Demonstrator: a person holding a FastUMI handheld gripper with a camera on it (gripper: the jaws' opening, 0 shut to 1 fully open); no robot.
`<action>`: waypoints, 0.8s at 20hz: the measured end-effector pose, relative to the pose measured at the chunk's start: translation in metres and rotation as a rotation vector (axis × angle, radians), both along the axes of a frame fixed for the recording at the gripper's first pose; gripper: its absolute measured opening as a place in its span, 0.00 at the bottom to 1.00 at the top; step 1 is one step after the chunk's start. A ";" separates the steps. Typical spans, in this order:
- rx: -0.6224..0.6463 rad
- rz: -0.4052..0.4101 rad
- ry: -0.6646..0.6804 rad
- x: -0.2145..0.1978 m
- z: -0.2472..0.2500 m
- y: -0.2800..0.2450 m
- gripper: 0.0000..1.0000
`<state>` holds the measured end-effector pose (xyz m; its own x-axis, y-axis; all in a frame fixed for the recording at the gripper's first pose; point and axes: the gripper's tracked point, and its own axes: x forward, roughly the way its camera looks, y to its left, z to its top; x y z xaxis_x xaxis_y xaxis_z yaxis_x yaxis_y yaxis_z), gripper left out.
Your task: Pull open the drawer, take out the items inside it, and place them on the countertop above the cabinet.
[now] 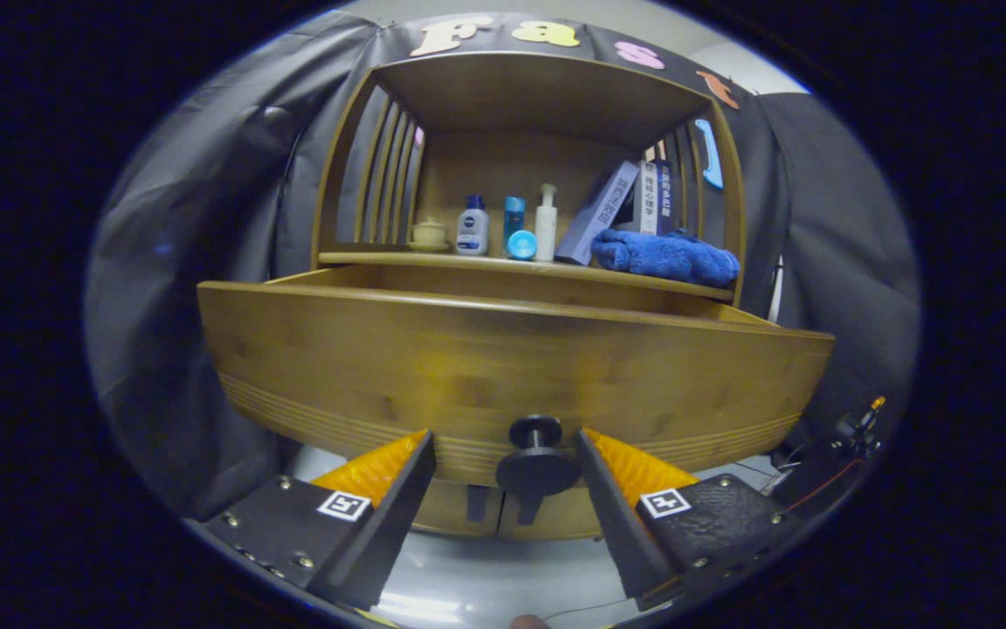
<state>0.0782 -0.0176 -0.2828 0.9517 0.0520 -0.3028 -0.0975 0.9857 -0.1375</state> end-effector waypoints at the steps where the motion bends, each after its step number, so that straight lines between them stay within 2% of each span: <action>1: 0.004 -0.003 -0.005 0.004 0.000 0.000 0.97; 4: 0.036 0.004 -0.023 0.014 0.002 0.001 0.97; 7: 0.008 0.009 -0.045 0.023 0.003 0.002 0.97; 16: 0.084 -0.003 -0.081 0.050 0.001 0.008 0.97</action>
